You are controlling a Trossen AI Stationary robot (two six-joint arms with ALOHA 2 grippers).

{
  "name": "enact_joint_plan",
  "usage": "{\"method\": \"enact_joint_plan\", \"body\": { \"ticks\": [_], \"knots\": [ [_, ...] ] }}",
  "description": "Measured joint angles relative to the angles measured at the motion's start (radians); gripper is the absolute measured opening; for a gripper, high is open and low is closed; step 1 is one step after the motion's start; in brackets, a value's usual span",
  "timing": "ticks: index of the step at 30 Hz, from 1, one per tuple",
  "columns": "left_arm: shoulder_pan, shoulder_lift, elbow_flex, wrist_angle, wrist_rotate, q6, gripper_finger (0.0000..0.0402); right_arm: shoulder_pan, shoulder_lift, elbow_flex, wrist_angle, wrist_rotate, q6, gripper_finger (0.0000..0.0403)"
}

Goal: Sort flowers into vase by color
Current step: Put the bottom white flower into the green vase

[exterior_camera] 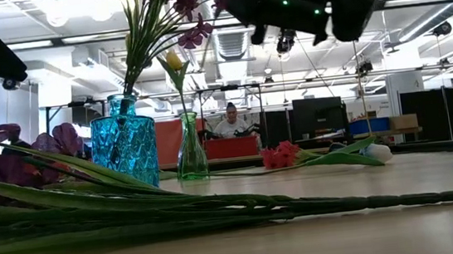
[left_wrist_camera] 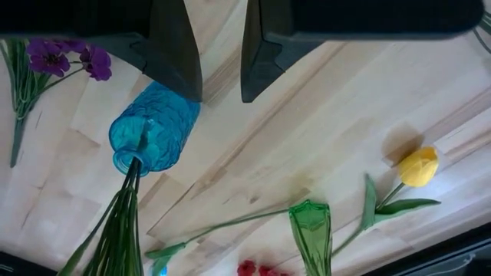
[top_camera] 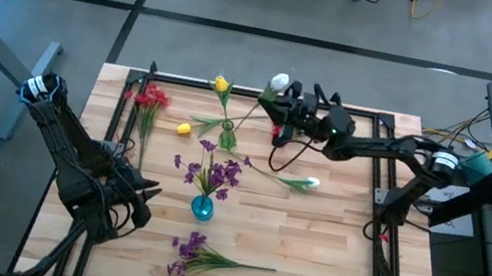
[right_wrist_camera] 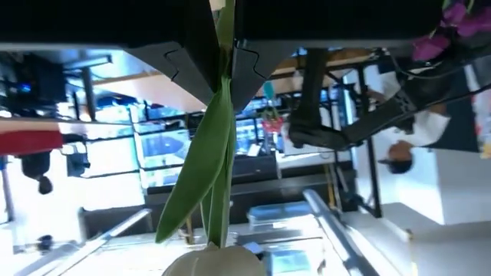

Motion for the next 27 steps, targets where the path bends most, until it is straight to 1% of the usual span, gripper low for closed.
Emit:
{"method": "enact_joint_plan", "body": {
  "ticks": [3,5,9,11,18,27],
  "knots": [
    [0.0,0.0,0.0,0.0,0.0,0.0,0.0077,0.0,0.015,0.049,-0.039,-0.035,0.009,0.0013],
    [0.0,0.0,0.0,0.0,0.001,0.0,0.0077,0.0,0.012,0.076,-0.088,-0.04,-0.006,0.0013],
    [0.0,0.0,0.0,0.0,0.0,0.0,0.0077,-0.001,-0.001,0.122,-0.215,-0.039,-0.114,0.0013],
    [0.0,0.0,0.0,0.0,0.001,0.0,0.0077,-0.001,0.0,0.139,-0.24,-0.032,-0.14,0.0013],
    [0.0,0.008,0.0,0.001,0.001,0.0,0.0077,-0.002,0.033,0.17,-0.245,-0.03,-0.172,0.0013],
    [0.0,0.012,0.0,0.003,0.002,0.0,0.0077,-0.004,0.039,0.176,-0.241,-0.013,-0.206,0.0013]
  ]
}}
